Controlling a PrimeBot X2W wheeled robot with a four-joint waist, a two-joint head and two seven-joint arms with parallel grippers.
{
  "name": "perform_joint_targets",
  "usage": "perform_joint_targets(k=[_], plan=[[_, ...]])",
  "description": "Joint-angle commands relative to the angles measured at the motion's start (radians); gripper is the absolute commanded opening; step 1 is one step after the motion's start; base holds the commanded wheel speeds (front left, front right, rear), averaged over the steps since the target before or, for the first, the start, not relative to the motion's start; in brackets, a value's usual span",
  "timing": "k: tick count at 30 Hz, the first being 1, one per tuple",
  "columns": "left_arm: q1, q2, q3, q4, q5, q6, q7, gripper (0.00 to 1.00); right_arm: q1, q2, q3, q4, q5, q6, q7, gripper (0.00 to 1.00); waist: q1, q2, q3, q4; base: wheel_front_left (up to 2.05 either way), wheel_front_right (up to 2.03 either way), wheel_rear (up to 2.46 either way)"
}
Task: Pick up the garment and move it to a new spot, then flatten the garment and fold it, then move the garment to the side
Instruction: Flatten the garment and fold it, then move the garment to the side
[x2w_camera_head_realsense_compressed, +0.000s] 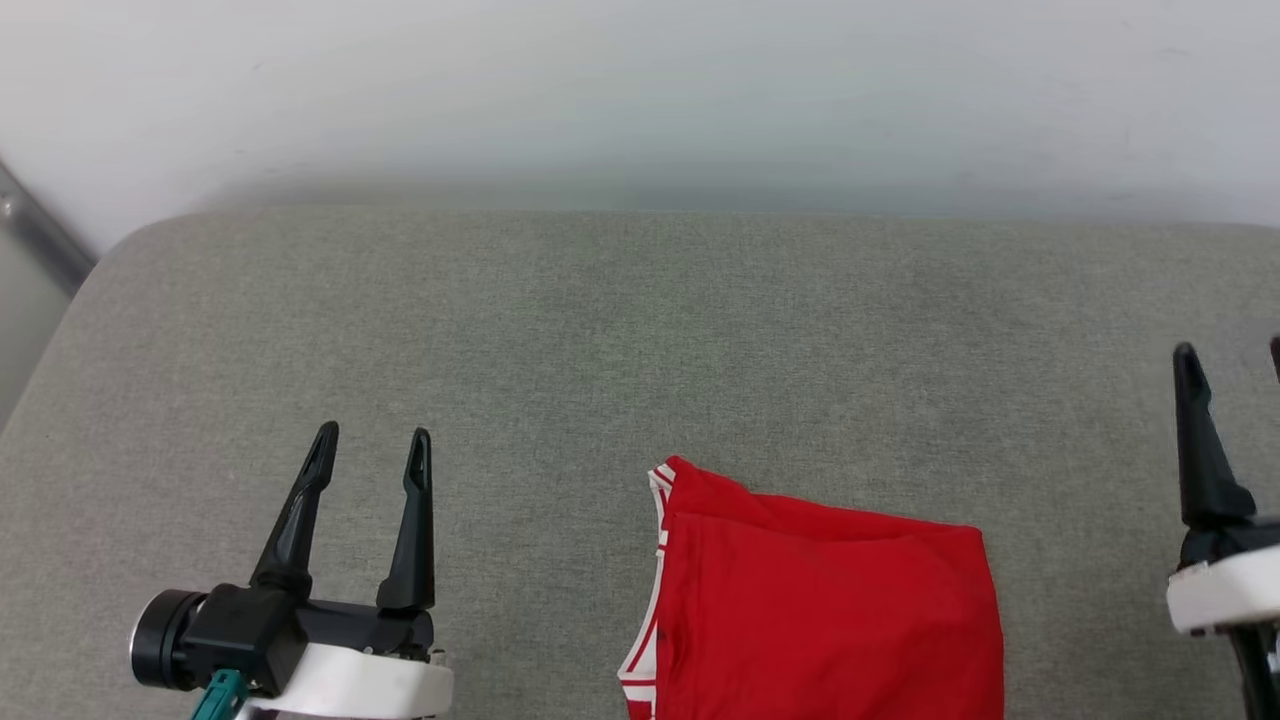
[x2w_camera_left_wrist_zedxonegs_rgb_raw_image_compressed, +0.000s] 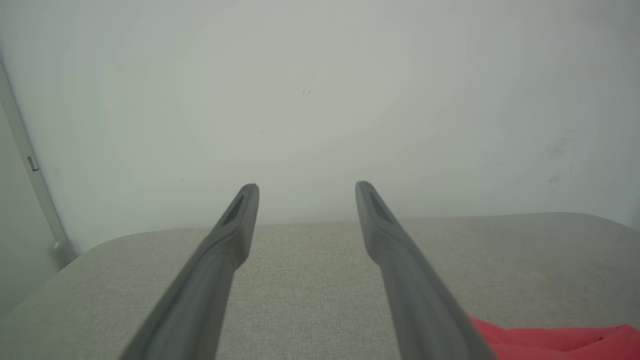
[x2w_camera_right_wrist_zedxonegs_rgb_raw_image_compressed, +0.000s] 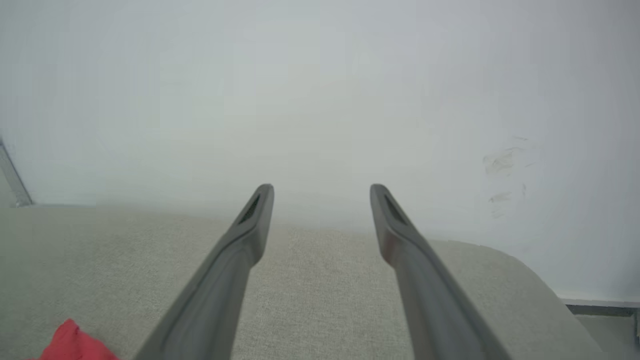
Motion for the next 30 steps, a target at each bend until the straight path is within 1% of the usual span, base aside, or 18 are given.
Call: perform_joint_targets(k=[1,3,5,8,12,22,30], plan=[[0.006,0.002,0.0,-0.003,-0.002,-0.001,-0.002,1.0,0.015,0.012,0.001,-0.004,0.01,0.0,-0.01,1.0,0.0,0.0,0.0,-0.002,0.0,0.0,0.0],[0.014,0.003,-0.005,-0.004,-0.002,-0.001,-0.002,1.0,0.049,0.043,-0.014,-0.023,-0.003,0.0,-0.057,1.0,0.0,0.0,0.001,-0.005,0.0,0.0,0.0],[0.019,0.005,-0.01,-0.005,-0.003,-0.001,-0.002,1.0,0.081,0.072,-0.007,-0.031,-0.014,0.0,-0.089,1.0,0.0,0.0,0.002,-0.008,0.0,0.0,0.0],[0.02,0.005,-0.021,-0.005,-0.006,-0.001,-0.002,1.0,0.11,0.102,0.002,-0.03,-0.029,0.0,-0.114,1.0,0.0,0.0,0.005,-0.009,0.0,0.0,0.0],[0.022,0.003,-0.034,-0.002,-0.011,-0.001,-0.002,1.0,0.131,0.127,0.007,-0.021,-0.045,0.0,-0.125,1.0,0.0,0.0,0.009,-0.009,0.0,0.0,0.0],[0.007,0.004,-0.052,0.014,-0.009,-0.001,-0.002,1.0,0.125,0.151,0.023,-0.01,-0.058,0.0,-0.125,1.0,0.0,0.0,0.014,-0.007,0.0,0.0,0.0],[0.006,0.004,-0.043,0.019,-0.001,-0.001,-0.002,1.0,0.116,0.146,0.026,-0.008,-0.042,0.0,-0.116,1.0,0.0,0.0,0.008,-0.005,0.0,0.0,0.0]])
